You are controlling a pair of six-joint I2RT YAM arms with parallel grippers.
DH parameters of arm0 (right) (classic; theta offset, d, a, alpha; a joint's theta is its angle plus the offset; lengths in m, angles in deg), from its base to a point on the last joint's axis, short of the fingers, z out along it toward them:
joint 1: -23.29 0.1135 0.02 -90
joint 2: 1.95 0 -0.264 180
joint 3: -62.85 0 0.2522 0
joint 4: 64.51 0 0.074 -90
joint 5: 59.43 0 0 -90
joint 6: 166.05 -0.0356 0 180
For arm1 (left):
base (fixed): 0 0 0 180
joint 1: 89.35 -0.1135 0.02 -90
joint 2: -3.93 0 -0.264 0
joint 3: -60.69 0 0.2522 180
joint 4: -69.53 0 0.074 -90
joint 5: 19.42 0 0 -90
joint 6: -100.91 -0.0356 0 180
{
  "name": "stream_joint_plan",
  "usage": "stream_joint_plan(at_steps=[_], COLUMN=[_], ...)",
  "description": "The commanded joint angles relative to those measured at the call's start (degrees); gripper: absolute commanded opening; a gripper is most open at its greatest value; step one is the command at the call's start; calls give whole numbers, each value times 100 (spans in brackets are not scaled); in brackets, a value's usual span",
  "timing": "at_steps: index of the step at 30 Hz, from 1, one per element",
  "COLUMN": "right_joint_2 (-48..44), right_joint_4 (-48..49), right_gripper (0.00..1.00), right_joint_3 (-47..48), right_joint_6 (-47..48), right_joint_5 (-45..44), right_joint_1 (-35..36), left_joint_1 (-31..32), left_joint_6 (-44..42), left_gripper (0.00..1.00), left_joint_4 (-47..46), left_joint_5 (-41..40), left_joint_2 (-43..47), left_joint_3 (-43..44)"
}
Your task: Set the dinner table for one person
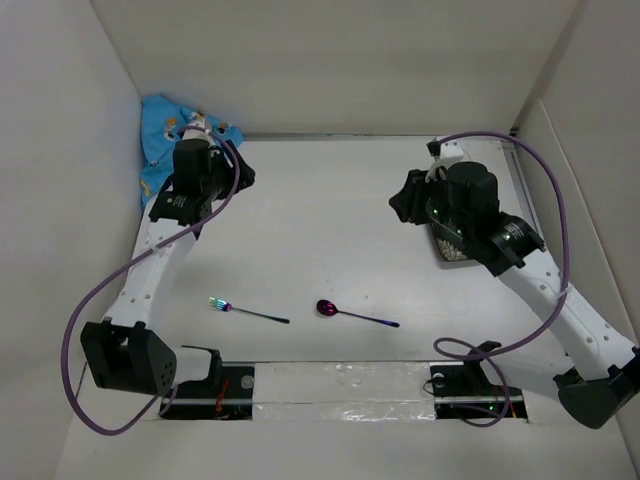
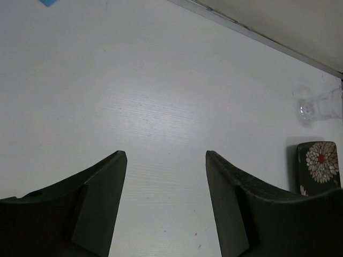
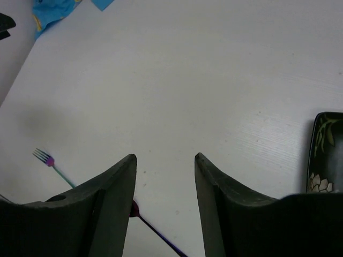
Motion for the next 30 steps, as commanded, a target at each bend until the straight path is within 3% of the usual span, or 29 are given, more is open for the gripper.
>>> stream_joint_plan(at_steps=[1,3,4,6,8,9,13,14,18,20,21,24,28,30], right_joint_2=[17,113,148,289,377,438,491,535,579,641,658,834,1010,1133], right_joint_4=[109,118,109,135,161,153,188,153,205,205,197,83,-23,-32], right_gripper=[39,24,1,0,0,0,0,0,1,7,16,33,38,38], right_joint_3=[181,234,313,349,366,384,410,445,419,445,454,551,595,604], right_joint_6=[3,12,21,73,91,74,56,47,-5,-5,-5,38,47,-5], right_joint_5=[117,214,319,583,707,715,786,742,751,751,759,812,944,944], right_joint_1=[-157,-210,-210,-333,-333,-333,-333,-333,-333,-333,-333,-333,-245,-97], left_joint_1=[-43,-43,-43,-43,-95,-147,-788,-1216,-1352,-1352,-1404,-1458,-1458,-1458], left_joint_6=[-60,-174,-192,-235,-253,-288,17,185,248,160,142,107,212,257], left_gripper=[58,57,53,38,7,0,0,9,29,41,52,57,57,58], left_joint_4=[-118,-109,-100,39,180,233,269,191,364,488,506,699,823,648], left_joint_5=[-360,-896,-1063,-1677,-2204,-2355,-2024,-1596,-1680,-1925,-1952,-1987,-1821,-1768], left_joint_2=[-44,-245,-359,-806,-1194,-1578,-2582,-3115,-3971,-4628,-4823,-5702,-6529,-6802], left_joint_3=[372,538,609,968,1432,1575,2199,2487,3018,3561,3710,4509,5660,5838])
